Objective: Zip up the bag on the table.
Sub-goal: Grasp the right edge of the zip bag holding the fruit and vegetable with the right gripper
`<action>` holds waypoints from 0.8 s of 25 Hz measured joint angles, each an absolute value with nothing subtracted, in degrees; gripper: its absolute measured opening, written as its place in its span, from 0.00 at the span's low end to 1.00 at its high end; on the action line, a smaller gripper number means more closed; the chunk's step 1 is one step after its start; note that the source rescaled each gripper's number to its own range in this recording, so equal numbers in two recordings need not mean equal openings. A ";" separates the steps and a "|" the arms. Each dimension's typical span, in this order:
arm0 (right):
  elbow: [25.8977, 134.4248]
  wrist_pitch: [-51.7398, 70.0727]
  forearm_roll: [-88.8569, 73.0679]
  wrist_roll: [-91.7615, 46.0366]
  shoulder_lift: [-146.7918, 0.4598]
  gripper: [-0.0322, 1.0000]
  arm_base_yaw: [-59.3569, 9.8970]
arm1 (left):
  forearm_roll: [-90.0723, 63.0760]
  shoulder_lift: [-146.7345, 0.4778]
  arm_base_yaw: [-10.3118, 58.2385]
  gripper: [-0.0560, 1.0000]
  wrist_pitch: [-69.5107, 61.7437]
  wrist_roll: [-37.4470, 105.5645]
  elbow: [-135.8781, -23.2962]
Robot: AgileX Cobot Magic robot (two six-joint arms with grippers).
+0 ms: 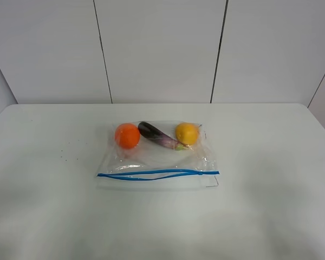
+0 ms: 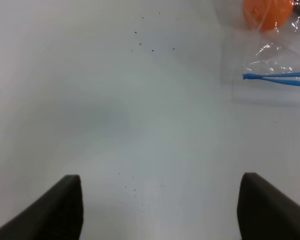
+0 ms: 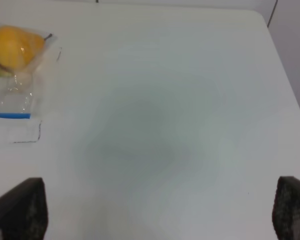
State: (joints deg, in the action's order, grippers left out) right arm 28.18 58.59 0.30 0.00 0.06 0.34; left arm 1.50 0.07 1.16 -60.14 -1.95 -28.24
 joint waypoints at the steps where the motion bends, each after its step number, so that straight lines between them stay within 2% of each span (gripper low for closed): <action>1: 28.18 58.59 0.30 0.00 0.00 1.00 0.34 | 1.50 0.07 1.16 1.00 -60.14 -1.95 -28.24; 9: 30.83 58.35 0.65 0.00 -8.59 1.00 0.34 | 1.50 0.07 1.16 1.00 -60.14 -1.95 -28.24; 20: 50.87 59.18 -8.67 -0.51 -51.37 1.00 0.34 | 1.50 0.07 1.16 1.00 -60.14 -1.95 -28.24</action>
State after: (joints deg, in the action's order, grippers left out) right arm 50.87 59.18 -8.67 -0.51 -51.37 0.34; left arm 1.50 0.07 1.16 -60.14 -1.95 -28.24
